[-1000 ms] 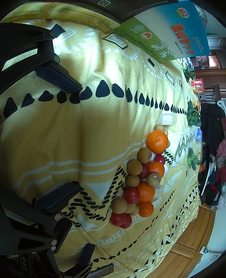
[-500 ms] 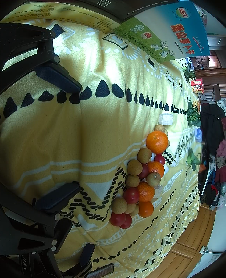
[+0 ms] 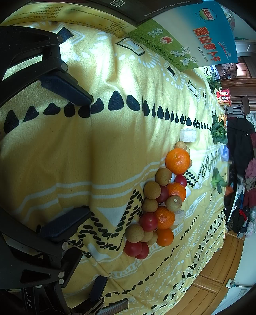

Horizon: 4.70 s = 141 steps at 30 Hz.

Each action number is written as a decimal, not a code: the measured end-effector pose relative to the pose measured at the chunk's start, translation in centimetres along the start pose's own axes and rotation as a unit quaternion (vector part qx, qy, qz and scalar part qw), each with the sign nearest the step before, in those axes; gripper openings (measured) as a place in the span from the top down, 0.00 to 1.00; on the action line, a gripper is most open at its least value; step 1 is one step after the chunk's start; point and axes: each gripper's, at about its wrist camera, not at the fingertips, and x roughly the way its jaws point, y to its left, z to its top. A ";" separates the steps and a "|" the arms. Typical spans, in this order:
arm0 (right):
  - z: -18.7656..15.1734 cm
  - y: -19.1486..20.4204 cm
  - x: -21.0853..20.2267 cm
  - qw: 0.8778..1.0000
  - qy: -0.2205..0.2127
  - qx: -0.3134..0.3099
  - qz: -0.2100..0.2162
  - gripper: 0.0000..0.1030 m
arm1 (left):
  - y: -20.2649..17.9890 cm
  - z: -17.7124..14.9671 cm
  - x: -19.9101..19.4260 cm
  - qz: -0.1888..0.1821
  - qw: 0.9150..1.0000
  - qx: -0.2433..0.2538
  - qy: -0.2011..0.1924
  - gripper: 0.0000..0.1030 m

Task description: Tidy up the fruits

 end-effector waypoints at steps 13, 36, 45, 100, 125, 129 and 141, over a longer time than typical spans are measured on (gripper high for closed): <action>-0.1 0.0 0.0 1.000 0.000 0.000 0.000 0.00 | 0.0 0.0 0.0 0.000 1.000 0.000 0.000 0.00; -0.2 -0.6 -0.2 1.000 -0.012 0.013 0.022 0.00 | -0.1 0.2 0.0 -0.001 1.000 -0.004 0.009 0.00; -0.2 -0.4 -0.2 1.000 -0.012 0.011 0.019 0.00 | -0.1 0.2 0.0 -0.001 1.000 -0.004 0.010 0.00; -0.4 -0.6 -0.2 1.000 -0.010 0.009 0.019 0.00 | -0.3 0.2 0.3 0.001 1.000 -0.004 0.015 0.00; -0.4 -0.6 -0.2 1.000 -0.010 0.008 0.019 0.00 | -0.2 0.2 0.4 0.001 1.000 -0.005 0.015 0.00; -0.4 -0.6 -0.2 1.000 -0.010 0.008 0.019 0.00 | -0.3 0.2 0.4 0.001 1.000 -0.004 0.015 0.00; -0.4 -0.6 -0.2 1.000 -0.010 0.008 0.019 0.00 | -0.3 0.2 0.4 0.001 1.000 -0.005 0.015 0.00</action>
